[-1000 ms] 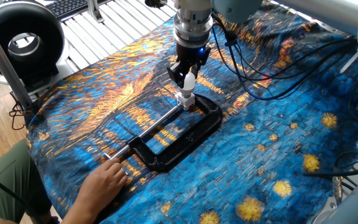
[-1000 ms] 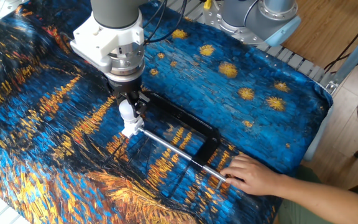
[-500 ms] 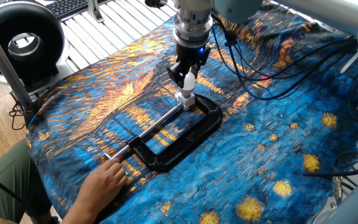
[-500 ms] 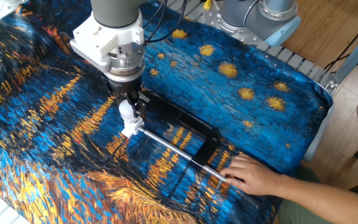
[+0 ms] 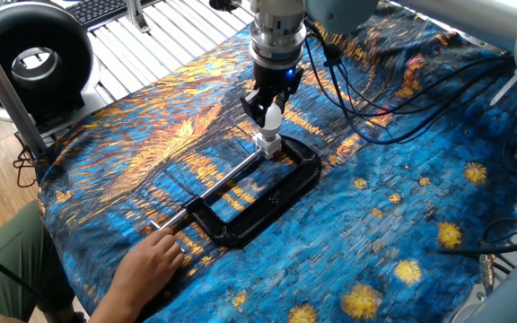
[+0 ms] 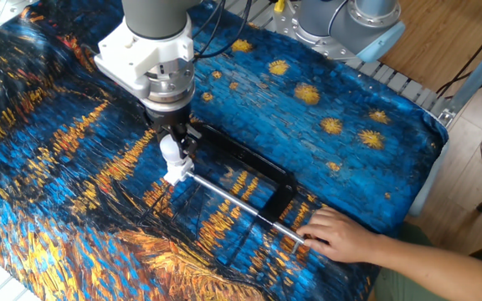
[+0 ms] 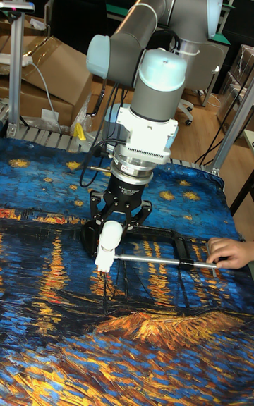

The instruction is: Install the light bulb by rotating it

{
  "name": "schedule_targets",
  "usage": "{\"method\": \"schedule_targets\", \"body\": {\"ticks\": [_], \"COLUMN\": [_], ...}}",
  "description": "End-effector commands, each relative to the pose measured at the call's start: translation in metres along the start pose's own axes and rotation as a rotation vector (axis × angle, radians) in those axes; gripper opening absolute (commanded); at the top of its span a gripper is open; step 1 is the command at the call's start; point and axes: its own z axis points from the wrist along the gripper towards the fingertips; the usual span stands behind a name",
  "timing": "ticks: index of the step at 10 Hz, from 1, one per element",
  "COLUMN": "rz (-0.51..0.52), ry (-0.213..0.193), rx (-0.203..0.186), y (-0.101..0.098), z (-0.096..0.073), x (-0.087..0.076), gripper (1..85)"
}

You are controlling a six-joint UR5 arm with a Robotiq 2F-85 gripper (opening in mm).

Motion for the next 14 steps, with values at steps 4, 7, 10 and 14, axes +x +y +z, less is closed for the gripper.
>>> {"method": "schedule_targets", "body": {"ticks": [4, 7, 10, 14], "rz": [0.107, 0.165, 0.192, 0.188], "ry": [-0.040, -0.037, -0.038, -0.032], "rx": [-0.011, -0.026, -0.035, -0.027], "y": [-0.004, -0.003, 0.000, -0.001], "z": [0.003, 0.000, 0.003, 0.005], "x": [-0.011, -0.015, -0.018, -0.015], "gripper": [1.0, 1.0, 1.0, 1.0]}}
